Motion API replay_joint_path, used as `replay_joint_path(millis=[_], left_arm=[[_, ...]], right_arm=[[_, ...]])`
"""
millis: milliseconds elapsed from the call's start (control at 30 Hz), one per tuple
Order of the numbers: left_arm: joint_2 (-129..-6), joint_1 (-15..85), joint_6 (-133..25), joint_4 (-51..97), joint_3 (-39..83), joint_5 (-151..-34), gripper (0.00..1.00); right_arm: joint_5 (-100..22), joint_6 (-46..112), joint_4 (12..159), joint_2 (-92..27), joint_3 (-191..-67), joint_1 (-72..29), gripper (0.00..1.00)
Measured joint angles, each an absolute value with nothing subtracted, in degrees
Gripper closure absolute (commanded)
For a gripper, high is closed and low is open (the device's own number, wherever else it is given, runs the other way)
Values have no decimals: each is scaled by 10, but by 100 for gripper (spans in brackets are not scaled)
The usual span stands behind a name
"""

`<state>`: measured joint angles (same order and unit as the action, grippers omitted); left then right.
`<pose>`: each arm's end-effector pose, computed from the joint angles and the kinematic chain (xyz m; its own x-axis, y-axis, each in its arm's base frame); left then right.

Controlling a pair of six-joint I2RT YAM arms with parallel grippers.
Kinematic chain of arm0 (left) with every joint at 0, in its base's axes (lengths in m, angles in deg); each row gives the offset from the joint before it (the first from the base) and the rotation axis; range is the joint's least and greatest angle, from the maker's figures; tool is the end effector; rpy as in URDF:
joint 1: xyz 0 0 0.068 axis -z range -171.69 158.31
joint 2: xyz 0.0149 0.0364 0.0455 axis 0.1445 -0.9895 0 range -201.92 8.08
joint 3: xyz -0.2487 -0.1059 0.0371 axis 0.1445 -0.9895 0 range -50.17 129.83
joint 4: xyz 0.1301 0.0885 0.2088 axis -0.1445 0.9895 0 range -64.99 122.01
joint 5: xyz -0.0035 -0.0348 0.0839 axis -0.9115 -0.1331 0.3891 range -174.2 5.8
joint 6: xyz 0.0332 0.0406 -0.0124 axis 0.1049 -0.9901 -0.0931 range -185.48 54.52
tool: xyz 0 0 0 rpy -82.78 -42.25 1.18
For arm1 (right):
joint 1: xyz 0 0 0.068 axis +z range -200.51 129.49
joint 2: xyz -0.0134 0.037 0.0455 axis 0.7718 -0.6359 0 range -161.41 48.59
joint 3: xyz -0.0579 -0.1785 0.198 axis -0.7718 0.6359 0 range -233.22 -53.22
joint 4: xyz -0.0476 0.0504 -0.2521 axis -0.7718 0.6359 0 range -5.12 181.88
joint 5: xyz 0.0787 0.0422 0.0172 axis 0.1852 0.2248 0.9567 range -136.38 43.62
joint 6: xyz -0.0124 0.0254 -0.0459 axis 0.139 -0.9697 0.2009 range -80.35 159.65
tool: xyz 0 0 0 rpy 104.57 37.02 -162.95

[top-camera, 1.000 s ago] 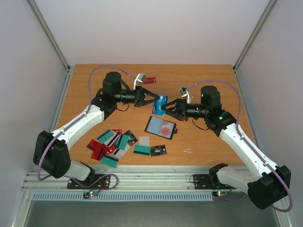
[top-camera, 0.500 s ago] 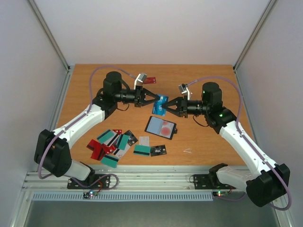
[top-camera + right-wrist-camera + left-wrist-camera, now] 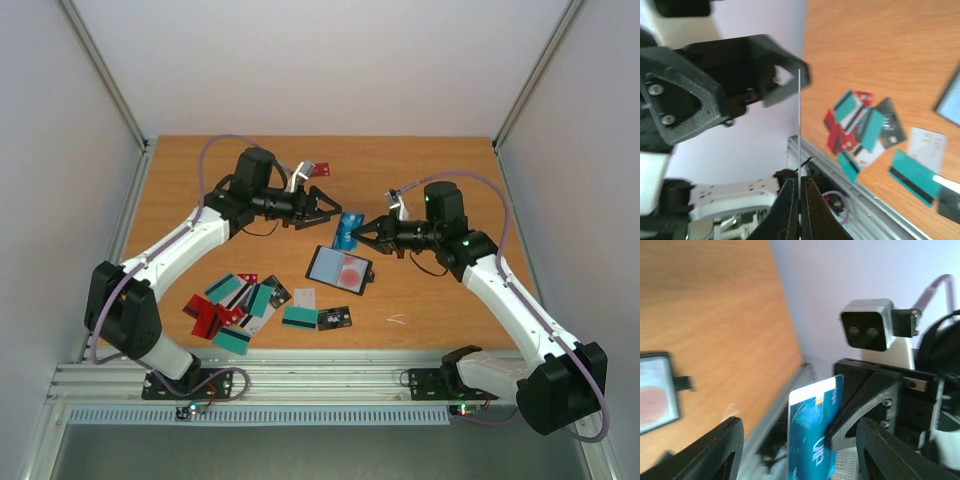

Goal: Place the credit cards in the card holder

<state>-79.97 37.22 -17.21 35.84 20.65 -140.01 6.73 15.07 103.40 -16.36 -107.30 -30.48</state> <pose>0.2883 -0.1930 0.3180 -0.9537 0.0475 -0.2970 0.2988 0.2622 -0.9176 0.2189 0.1100 0.3186 -0.7771 -0.0175 -0.6291 -0.5906 0.3657 0.7193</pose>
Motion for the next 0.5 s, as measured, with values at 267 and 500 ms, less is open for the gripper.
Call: replay_joint_path(millis=[267, 500], left_arm=[[-868, 372, -377, 590, 249, -1229, 58], [-975, 372, -454, 669, 256, -1146, 72]], right_arm=[[-8, 193, 1115, -175, -1002, -329, 99], [-16, 202, 1102, -259, -958, -329, 99]])
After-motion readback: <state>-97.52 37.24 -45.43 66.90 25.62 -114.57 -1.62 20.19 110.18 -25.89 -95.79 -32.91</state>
